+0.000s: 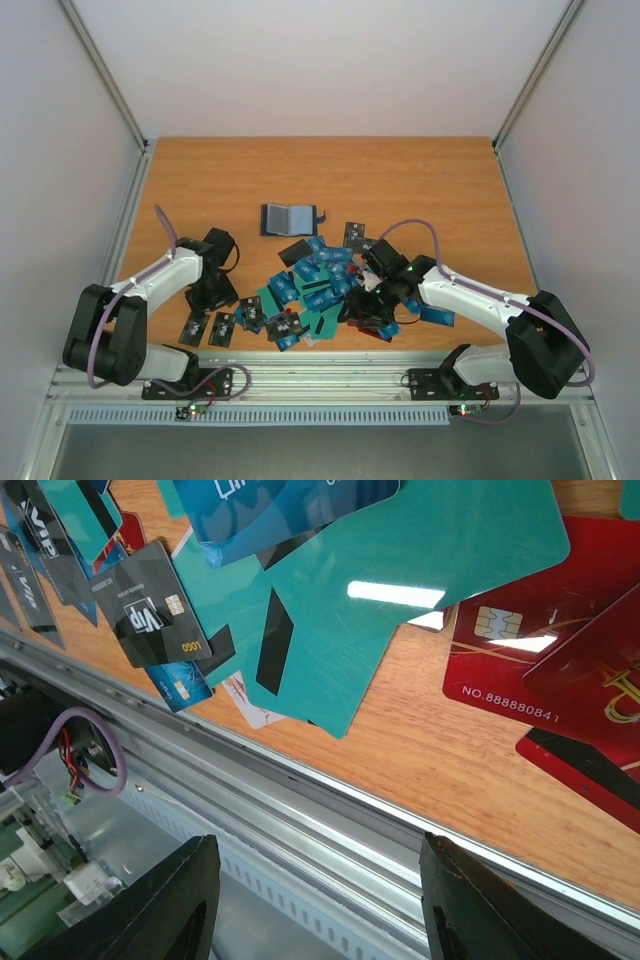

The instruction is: Put the credit cards into the card holder

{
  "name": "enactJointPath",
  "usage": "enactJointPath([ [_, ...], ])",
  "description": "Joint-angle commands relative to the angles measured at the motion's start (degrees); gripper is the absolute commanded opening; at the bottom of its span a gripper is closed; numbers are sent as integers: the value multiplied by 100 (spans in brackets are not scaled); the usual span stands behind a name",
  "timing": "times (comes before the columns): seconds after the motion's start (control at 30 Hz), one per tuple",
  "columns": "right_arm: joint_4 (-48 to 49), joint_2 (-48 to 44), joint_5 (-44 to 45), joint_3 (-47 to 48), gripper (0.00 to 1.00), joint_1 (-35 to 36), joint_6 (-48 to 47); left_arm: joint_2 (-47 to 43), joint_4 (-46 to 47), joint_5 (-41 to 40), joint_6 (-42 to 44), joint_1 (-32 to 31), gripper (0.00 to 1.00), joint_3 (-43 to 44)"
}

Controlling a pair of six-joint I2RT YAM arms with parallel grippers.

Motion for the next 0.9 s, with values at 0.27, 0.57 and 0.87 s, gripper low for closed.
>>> enactJointPath([
  [0.27,-36,-446,106,-145,56,47,84,61,1031,651,-502,161,56,-798],
  [0.57,71,-509,-8,-147,55,48,167,-781,917,888,-1110,163,51,-1438],
  [0.87,556,-50,-122,-24,55,296,309,-1220,401,1137,-1230,77,49,-1436],
])
